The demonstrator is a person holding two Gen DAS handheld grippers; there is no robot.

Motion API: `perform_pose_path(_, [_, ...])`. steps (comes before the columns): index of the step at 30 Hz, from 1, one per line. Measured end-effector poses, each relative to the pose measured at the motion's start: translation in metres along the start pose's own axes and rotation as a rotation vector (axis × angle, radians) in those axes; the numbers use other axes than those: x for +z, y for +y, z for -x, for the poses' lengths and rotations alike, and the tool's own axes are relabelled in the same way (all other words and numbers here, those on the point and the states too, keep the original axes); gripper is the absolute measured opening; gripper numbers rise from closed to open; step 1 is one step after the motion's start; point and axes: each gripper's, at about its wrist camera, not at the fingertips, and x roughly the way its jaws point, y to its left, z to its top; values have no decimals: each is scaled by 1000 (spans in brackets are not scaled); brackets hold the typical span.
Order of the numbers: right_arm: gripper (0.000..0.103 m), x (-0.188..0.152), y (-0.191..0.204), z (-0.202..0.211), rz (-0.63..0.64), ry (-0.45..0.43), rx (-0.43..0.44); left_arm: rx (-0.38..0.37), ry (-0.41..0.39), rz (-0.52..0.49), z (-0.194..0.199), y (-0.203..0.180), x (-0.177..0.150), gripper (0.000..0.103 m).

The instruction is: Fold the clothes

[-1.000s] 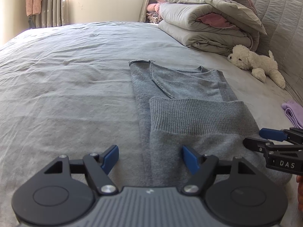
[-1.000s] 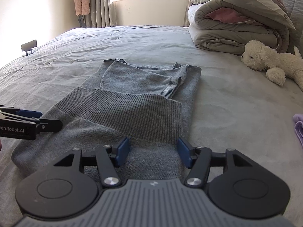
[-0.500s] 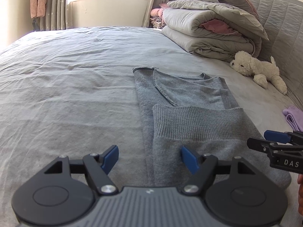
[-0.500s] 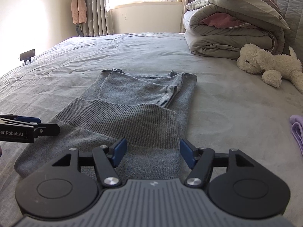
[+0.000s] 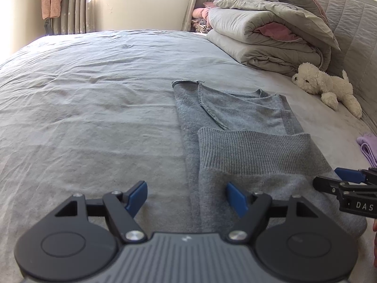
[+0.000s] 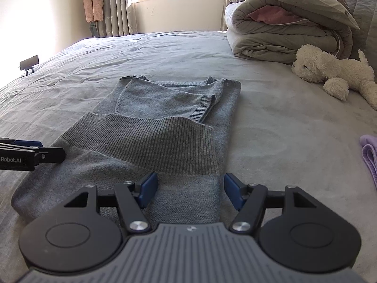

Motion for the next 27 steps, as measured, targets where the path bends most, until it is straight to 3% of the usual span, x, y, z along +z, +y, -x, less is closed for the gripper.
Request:
perform_pose_path(13, [66, 6, -10, 14, -25, -52, -8, -11, -53, 16, 16, 4, 4, 75])
perform_pose_path(19, [66, 7, -4, 21, -5, -59, 22, -69, -137, -96, 30, -17, -3, 75])
perform_pose_path(27, [66, 3, 6, 34, 52, -42, 48, -86, -132, -192, 36, -32, -17, 75])
